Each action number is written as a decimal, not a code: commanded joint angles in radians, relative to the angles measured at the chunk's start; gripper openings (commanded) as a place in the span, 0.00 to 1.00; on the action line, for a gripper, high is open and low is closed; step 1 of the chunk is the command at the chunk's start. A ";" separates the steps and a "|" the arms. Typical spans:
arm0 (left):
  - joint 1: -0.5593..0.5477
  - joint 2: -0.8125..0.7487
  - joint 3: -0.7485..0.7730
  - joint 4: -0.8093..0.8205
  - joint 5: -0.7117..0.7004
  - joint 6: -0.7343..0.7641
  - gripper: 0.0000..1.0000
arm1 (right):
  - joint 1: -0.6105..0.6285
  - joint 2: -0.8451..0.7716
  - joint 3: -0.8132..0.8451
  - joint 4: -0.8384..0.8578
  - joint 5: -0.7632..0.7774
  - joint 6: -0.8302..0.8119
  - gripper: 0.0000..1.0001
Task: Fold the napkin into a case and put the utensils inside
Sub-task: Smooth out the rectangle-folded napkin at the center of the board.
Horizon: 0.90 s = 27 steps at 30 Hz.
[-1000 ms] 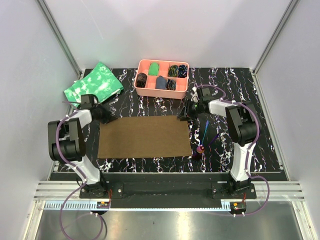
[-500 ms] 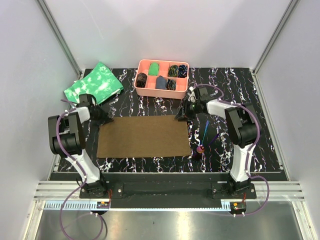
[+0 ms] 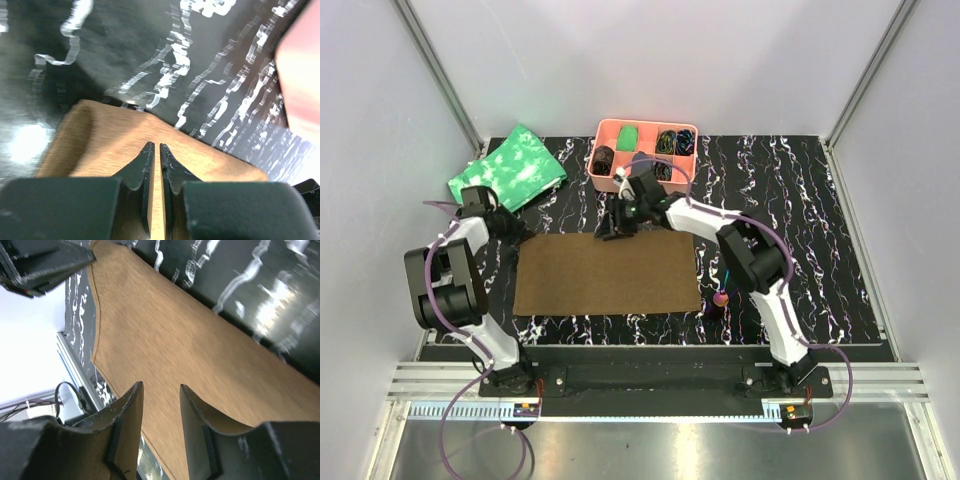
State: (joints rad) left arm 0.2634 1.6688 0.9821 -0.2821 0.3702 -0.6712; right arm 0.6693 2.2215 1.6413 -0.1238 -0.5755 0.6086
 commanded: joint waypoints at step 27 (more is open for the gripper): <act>0.057 0.094 0.121 -0.115 -0.165 0.111 0.09 | -0.042 0.078 0.114 -0.007 0.051 -0.029 0.46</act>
State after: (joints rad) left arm 0.3202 1.8038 1.0866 -0.4168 0.2543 -0.5880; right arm 0.6827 2.4397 1.8462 -0.1352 -0.5545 0.6338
